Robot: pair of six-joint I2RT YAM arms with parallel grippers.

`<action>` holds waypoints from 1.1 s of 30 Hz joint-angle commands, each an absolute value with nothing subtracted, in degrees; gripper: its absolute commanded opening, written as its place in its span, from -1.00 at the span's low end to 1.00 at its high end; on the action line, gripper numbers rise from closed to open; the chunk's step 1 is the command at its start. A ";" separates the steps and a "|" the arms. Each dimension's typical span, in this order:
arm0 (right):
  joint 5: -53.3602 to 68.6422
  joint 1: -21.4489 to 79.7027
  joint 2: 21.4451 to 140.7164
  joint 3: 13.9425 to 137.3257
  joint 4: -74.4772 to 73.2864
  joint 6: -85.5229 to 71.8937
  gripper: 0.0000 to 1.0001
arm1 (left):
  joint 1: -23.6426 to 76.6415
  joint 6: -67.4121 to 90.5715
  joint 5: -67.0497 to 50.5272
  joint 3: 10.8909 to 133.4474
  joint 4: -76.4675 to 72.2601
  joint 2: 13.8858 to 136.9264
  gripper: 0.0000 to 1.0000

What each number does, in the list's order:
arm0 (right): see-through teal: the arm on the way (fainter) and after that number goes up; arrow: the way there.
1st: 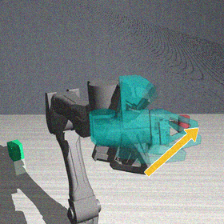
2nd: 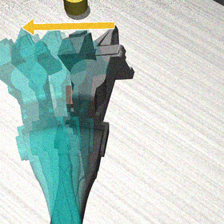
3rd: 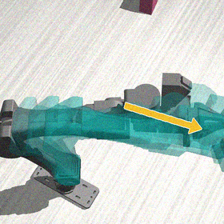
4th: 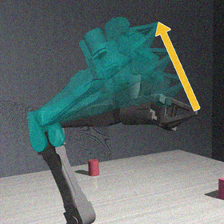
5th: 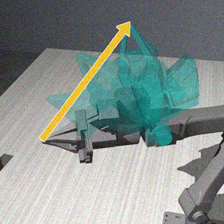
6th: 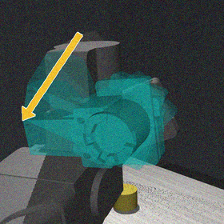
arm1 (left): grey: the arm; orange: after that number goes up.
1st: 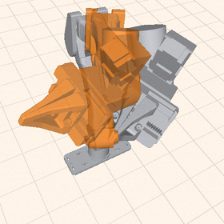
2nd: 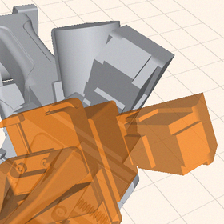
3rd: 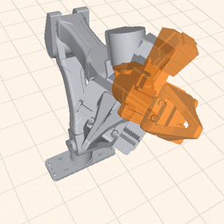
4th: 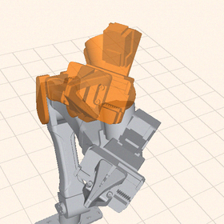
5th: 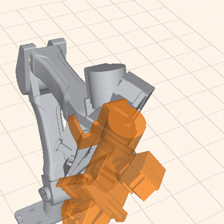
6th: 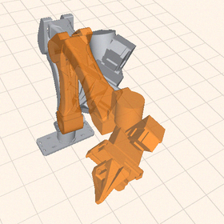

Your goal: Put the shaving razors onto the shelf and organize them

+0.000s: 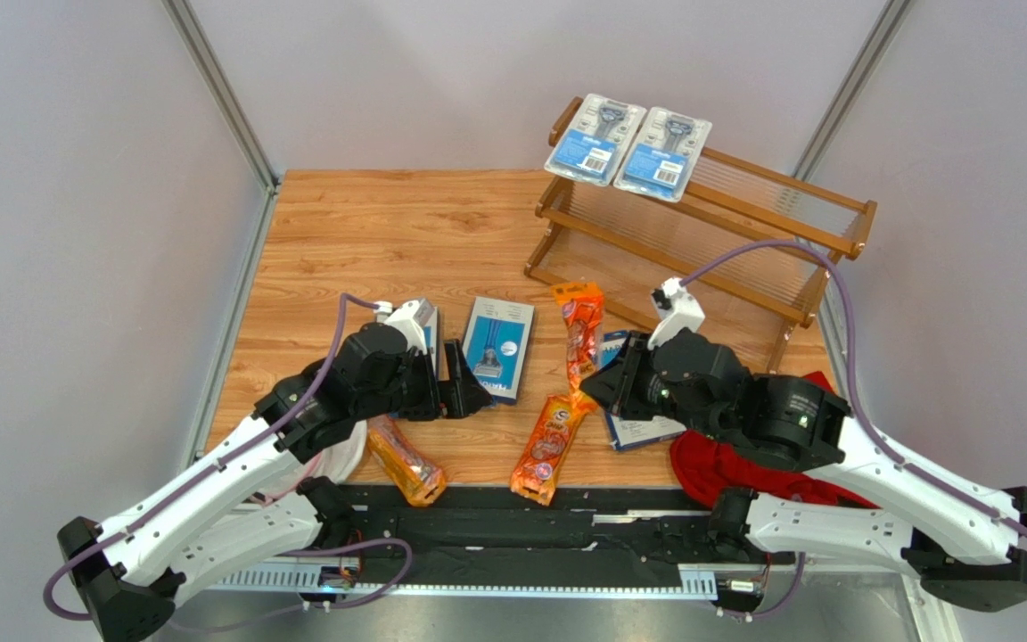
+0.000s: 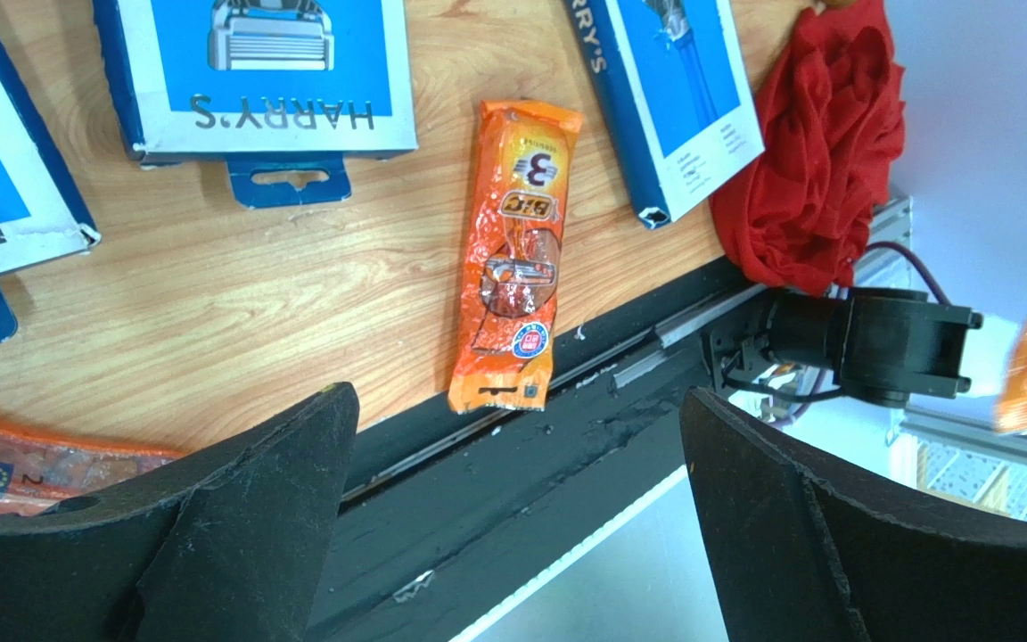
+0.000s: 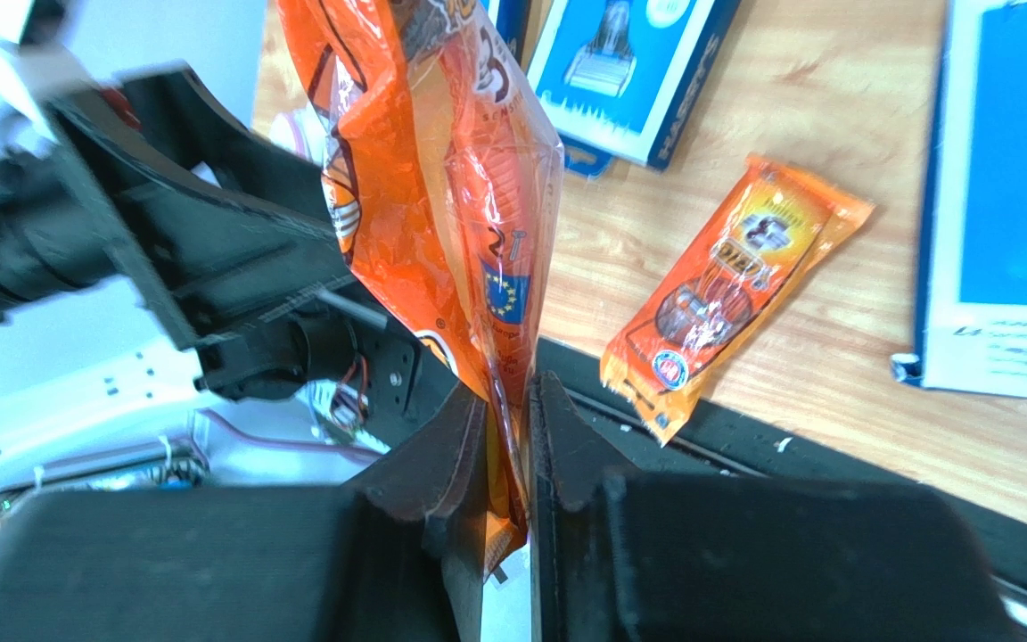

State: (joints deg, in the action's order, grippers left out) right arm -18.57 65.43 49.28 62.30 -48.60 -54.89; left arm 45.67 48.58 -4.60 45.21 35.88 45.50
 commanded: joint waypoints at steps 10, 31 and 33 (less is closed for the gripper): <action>-8.80 42.47 50.53 77.25 -54.14 -40.88 -1.00 | 45.79 47.64 -7.82 43.95 33.13 47.20 0.98; 30.57 4.23 66.00 88.69 -43.52 -40.16 -1.00 | 45.79 48.16 -8.70 41.84 33.49 47.02 0.97; 33.31 1.15 66.53 87.72 -40.97 -42.01 -1.00 | 45.79 48.34 -8.61 41.57 33.40 46.76 0.97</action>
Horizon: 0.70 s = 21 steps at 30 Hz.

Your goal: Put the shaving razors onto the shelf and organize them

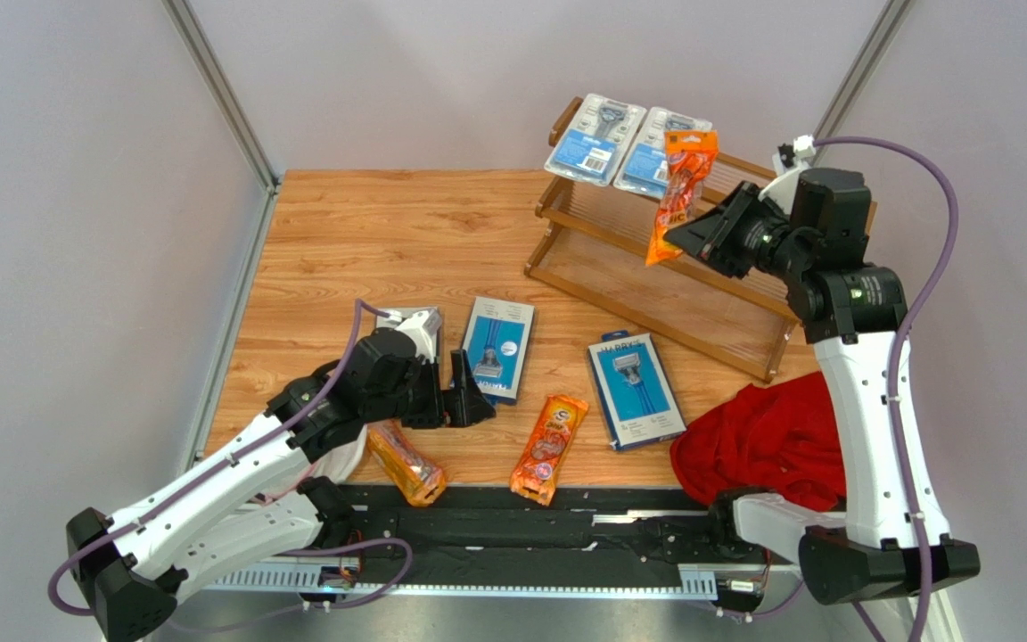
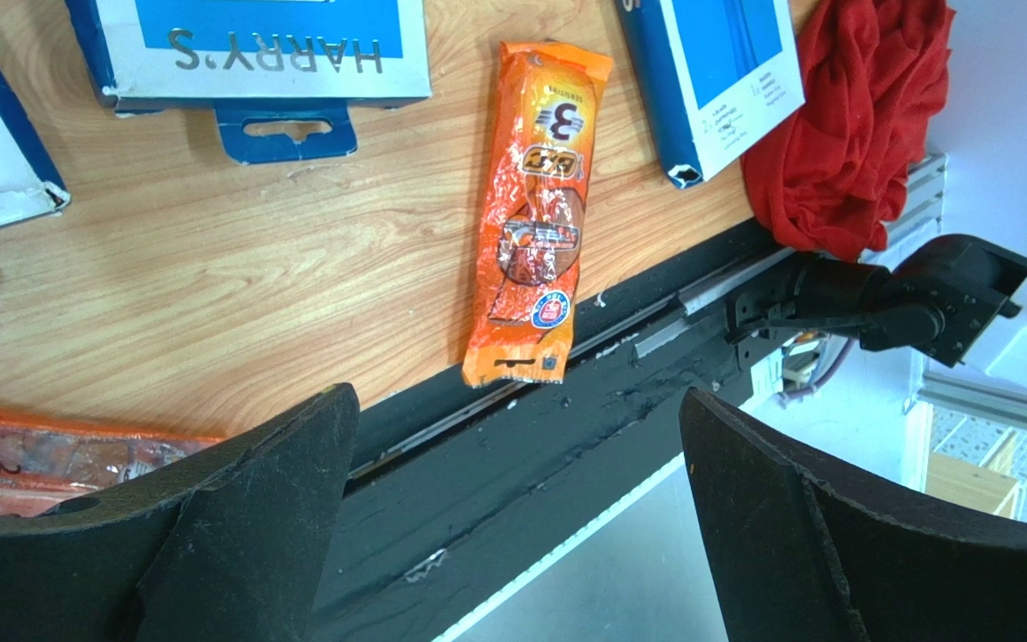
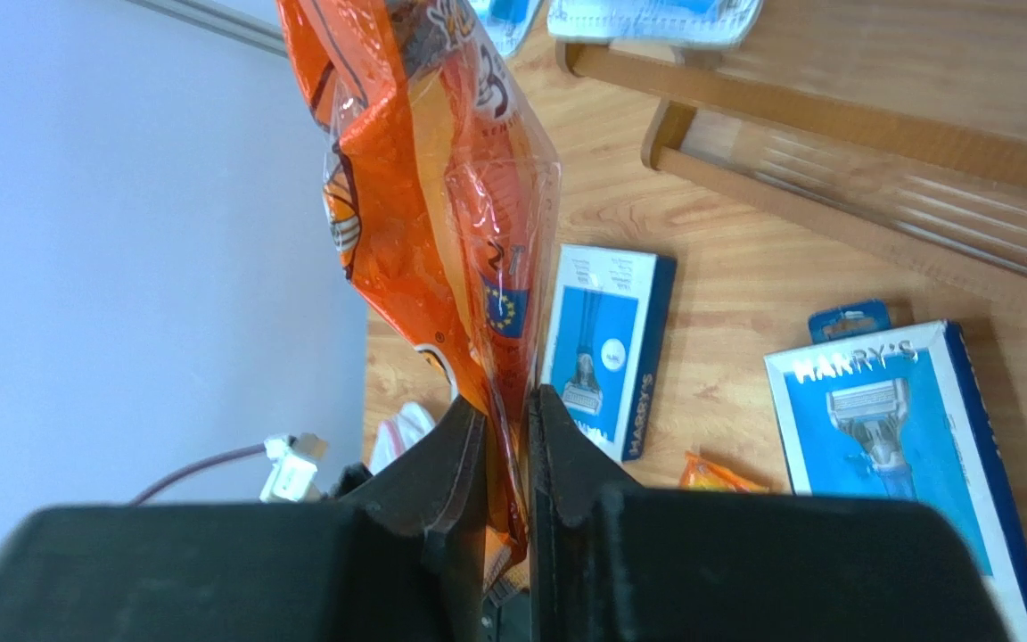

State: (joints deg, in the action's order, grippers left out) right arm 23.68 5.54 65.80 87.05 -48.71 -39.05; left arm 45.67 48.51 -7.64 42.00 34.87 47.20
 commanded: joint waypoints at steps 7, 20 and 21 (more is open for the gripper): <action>36.73 -6.06 71.36 89.73 -38.94 -43.07 -1.00 | 45.79 48.60 -8.53 40.43 33.75 45.88 0.98; 39.64 -13.53 79.79 91.49 -34.72 -46.32 -0.98 | 45.79 50.36 -7.74 38.15 34.71 41.75 0.97; 39.73 -13.80 80.33 91.93 -34.63 -46.41 -0.97 | 45.79 50.36 -7.39 38.14 34.89 41.49 0.97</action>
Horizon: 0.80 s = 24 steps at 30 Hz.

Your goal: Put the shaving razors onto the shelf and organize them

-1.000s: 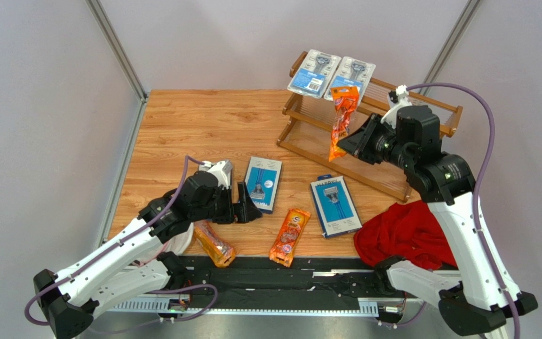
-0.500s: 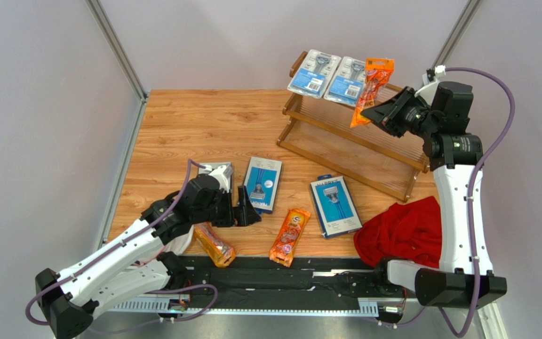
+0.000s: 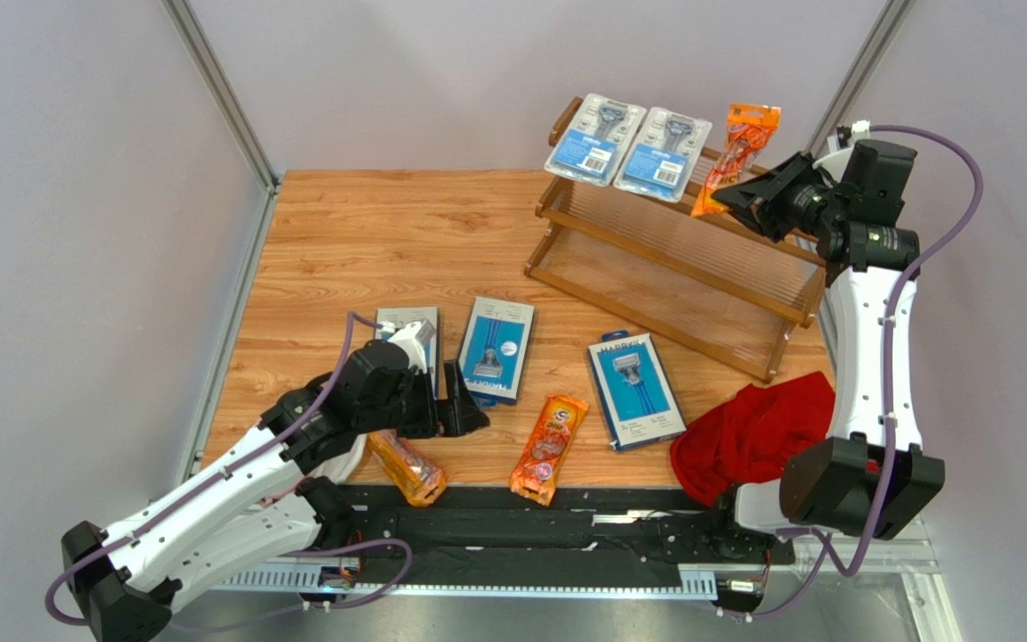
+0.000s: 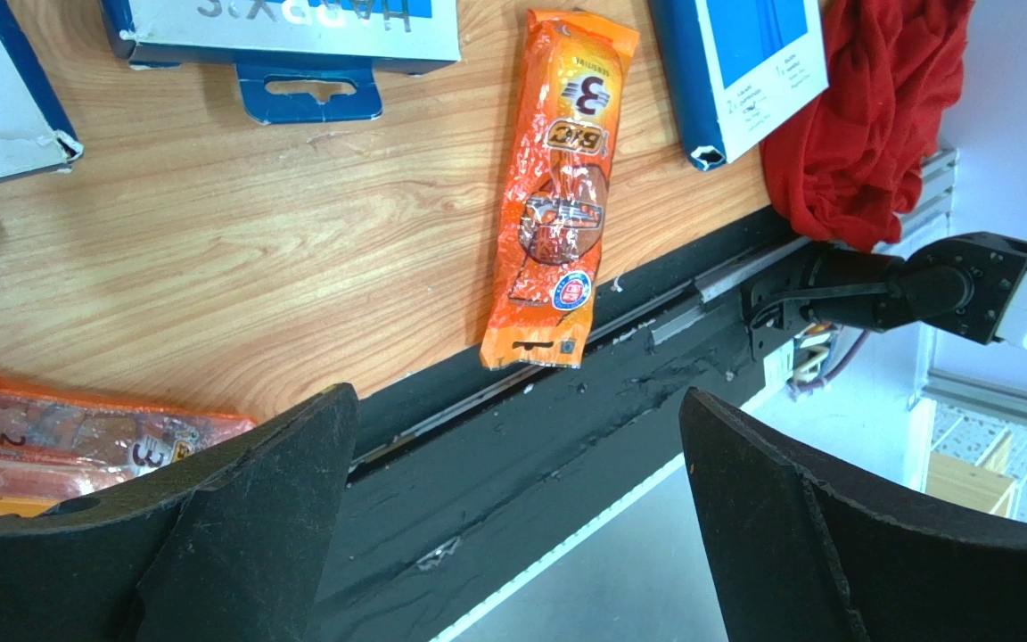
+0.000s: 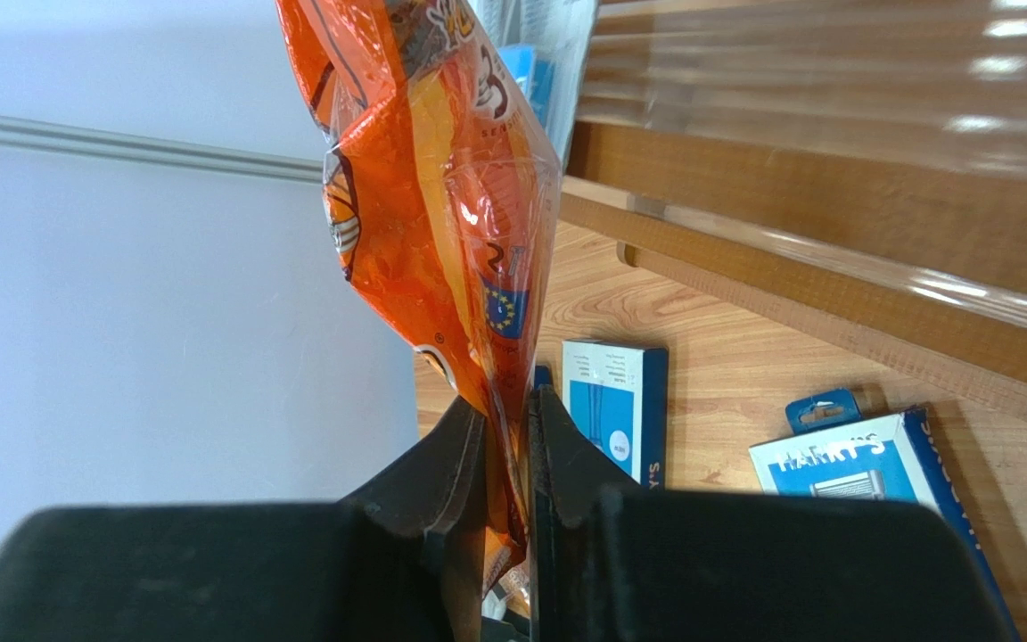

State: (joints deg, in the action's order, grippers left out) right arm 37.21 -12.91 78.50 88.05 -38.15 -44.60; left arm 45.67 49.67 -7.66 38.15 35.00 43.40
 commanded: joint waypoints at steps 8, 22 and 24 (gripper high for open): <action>41.40 -14.15 84.98 92.90 -32.52 -48.78 -0.90 | 45.79 50.36 -7.12 38.06 35.77 40.69 0.96; 43.50 -14.15 89.56 94.48 -31.73 -49.92 -0.65 | 45.79 49.92 -6.77 37.44 36.83 38.94 0.95; 43.94 -14.15 89.91 94.57 -31.82 -49.92 -0.56 | 45.88 49.57 -7.12 37.44 36.91 39.11 0.95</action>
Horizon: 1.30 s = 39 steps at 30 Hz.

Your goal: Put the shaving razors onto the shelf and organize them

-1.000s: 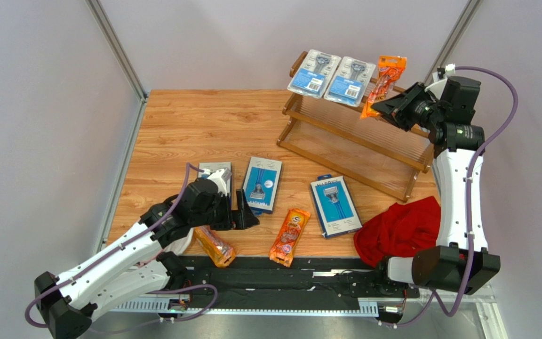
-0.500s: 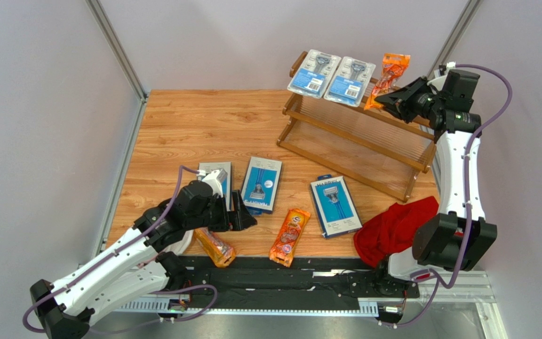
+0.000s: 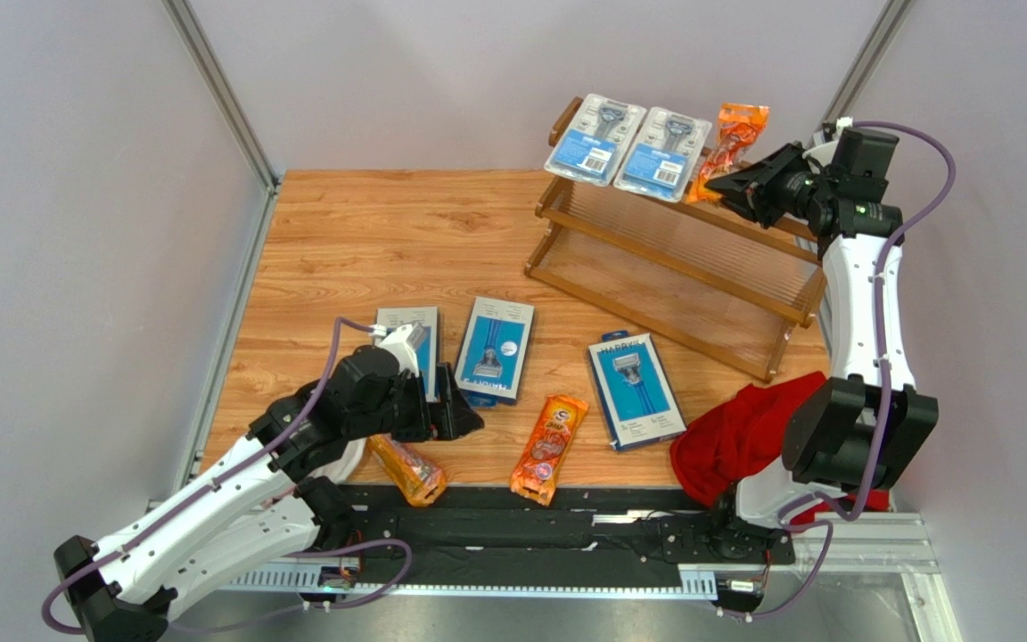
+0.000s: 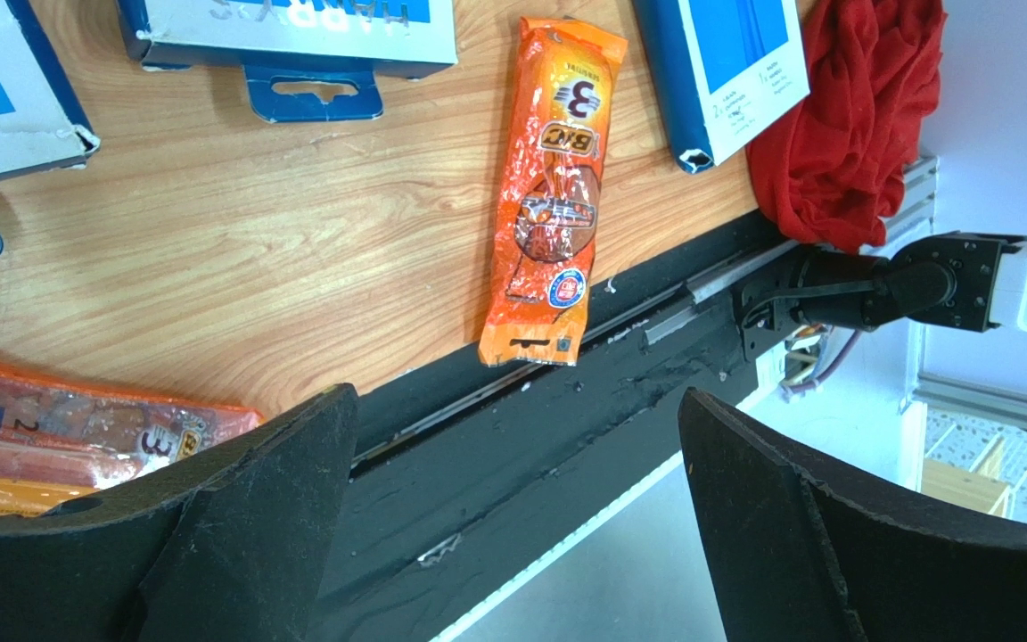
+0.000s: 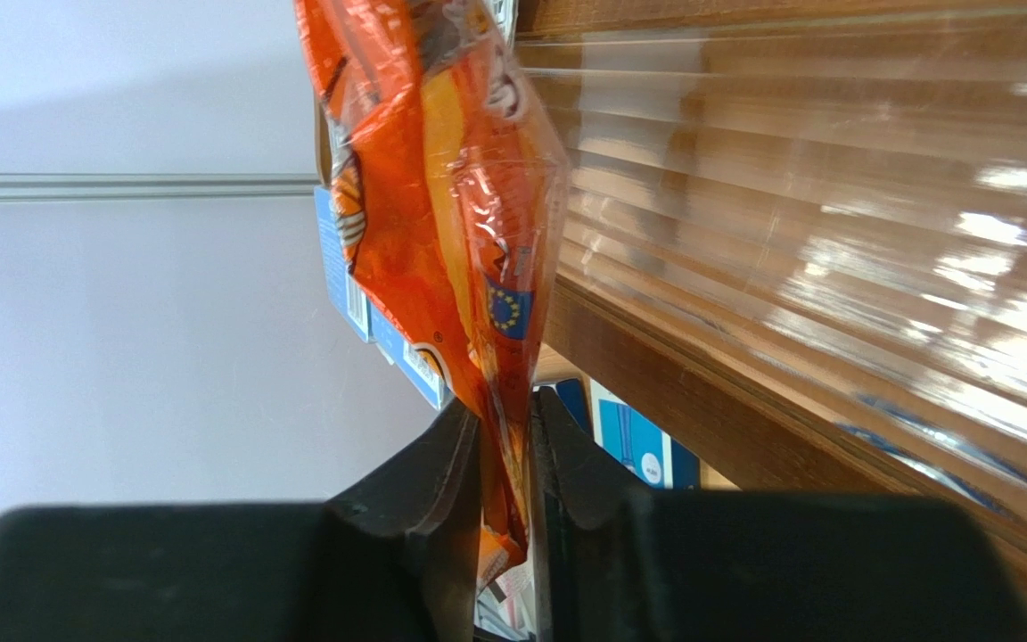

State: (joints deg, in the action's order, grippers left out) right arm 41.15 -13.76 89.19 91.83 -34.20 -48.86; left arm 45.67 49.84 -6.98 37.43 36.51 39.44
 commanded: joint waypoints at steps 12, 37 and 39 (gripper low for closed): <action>43.60 -14.15 90.00 94.48 -32.25 -49.57 -0.09 | 45.79 48.87 -6.77 38.58 38.93 38.23 0.94; 40.08 -14.24 84.20 92.11 -35.77 -44.91 0.80 | 45.79 48.25 -6.42 38.50 39.29 37.79 0.94; 40.17 -14.24 84.37 92.20 -36.12 -44.65 0.81 | 45.79 48.25 -6.42 38.58 39.37 37.71 0.94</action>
State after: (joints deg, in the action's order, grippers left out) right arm 40.51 -13.82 86.46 91.85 -34.92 -46.39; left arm 45.67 49.36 -6.92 37.43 38.96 38.39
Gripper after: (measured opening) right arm 0.900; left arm 0.971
